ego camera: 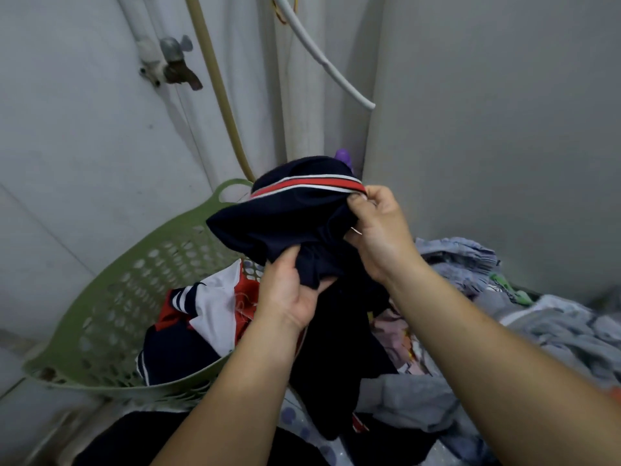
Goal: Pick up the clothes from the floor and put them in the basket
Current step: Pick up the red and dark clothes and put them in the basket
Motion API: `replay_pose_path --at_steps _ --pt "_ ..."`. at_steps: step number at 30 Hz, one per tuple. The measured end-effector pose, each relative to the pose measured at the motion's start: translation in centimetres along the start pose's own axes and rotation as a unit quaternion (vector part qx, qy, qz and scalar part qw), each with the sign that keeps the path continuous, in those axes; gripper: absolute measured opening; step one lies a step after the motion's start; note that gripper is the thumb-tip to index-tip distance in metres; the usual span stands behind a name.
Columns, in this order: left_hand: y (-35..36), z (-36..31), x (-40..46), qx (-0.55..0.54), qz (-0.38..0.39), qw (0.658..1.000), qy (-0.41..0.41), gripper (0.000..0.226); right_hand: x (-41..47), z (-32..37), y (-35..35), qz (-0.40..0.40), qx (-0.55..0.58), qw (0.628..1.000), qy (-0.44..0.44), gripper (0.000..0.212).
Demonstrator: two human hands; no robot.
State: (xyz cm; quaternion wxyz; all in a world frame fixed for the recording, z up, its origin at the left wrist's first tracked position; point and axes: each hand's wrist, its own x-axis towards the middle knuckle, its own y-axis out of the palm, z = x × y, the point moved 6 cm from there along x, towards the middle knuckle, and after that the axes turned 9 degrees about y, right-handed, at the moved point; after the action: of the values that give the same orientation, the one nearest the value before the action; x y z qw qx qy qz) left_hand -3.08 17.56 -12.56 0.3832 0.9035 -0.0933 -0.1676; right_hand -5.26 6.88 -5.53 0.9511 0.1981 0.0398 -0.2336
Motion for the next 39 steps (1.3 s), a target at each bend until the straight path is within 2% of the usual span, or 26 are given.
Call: replay_pose_path --at_steps 5,8,11,12,14,17,18,20,22,25,27,28,29,31,33,36,37,39 --pt "-0.5 -7.8 -0.6 -0.028 -0.026 0.994 0.106 0.042 -0.6 0.3 6.6 0.104 -0.003 0.994 -0.04 0.022" --pt "-2.6 -11.1 -1.0 -0.068 -0.096 0.983 0.14 0.032 -0.9 -0.1 10.7 0.18 -0.133 0.972 -0.066 0.026" --pt "-7.0 -12.8 -0.7 -0.124 -0.194 0.962 0.148 0.033 -0.5 -2.3 12.8 0.237 -0.305 0.921 -0.054 0.019" --pt "-8.7 -12.9 -0.5 -0.126 -0.227 0.955 0.142 0.041 0.0 -2.9 12.3 0.227 -0.332 0.914 -0.048 0.023" --pt "-11.3 -12.8 -0.9 -0.068 -0.295 0.946 0.116 0.049 1.2 -3.6 10.0 0.16 -0.351 0.922 -0.037 0.032" --pt "-13.0 -11.8 -1.6 0.083 -0.344 0.931 0.086 0.034 3.1 -5.5 4.4 0.019 -0.394 0.919 -0.027 0.03" --pt "-13.0 -11.2 -1.5 0.144 -0.335 0.927 0.087 0.032 3.6 -6.8 2.3 -0.018 -0.404 0.915 -0.011 0.032" --pt "-12.5 -10.0 -0.9 0.276 -0.277 0.915 0.099 0.048 4.6 -9.6 -1.2 -0.065 -0.43 0.9 0.026 0.04" --pt "-10.9 -8.0 -0.3 0.432 -0.133 0.888 0.09 0.068 4.8 -12.6 -3.7 -0.049 -0.484 0.87 0.075 0.061" --pt "-9.0 -3.8 -0.2 0.61 0.078 0.788 -0.012 0.095 3.8 -17.7 -5.6 0.054 -0.555 0.808 0.19 0.118" --pt "-9.1 -2.0 -0.5 0.685 0.139 0.711 -0.082 0.101 2.9 -19.9 -5.9 0.102 -0.586 0.766 0.241 0.151" --pt "-9.2 -1.8 -0.4 0.719 0.148 0.673 -0.088 0.098 2.5 -20.7 -5.8 0.117 -0.603 0.745 0.26 0.157" --pt "-9.3 -1.7 -0.2 0.745 0.146 0.646 -0.078 0.09 2.4 -21.3 -5.6 0.122 -0.611 0.734 0.272 0.157" --pt "-9.1 -2.3 0.2 0.76 0.114 0.64 -0.025 0.064 2.4 -22.0 -5.2 0.101 -0.601 0.742 0.279 0.144" --pt "-9.0 -2.9 0.5 0.747 0.068 0.661 0.017 0.036 2.5 -22.4 -4.6 0.062 -0.579 0.771 0.258 0.117" --pt "-9.2 -3.7 0.6 0.713 0.018 0.699 0.051 0.01 2.6 -22.2 -3.8 0.0 -0.491 0.845 0.212 0.051" --pt "-9.2 -4.0 0.7 0.7 0.004 0.711 0.06 0.009 2.3 -21.7 -3.5 -0.023 -0.455 0.865 0.21 0.04" --pt "-8.9 -5.2 1.0 0.675 -0.024 0.732 0.092 0.011 1.9 -19.4 -3.1 -0.079 -0.41 0.892 0.172 0.035"
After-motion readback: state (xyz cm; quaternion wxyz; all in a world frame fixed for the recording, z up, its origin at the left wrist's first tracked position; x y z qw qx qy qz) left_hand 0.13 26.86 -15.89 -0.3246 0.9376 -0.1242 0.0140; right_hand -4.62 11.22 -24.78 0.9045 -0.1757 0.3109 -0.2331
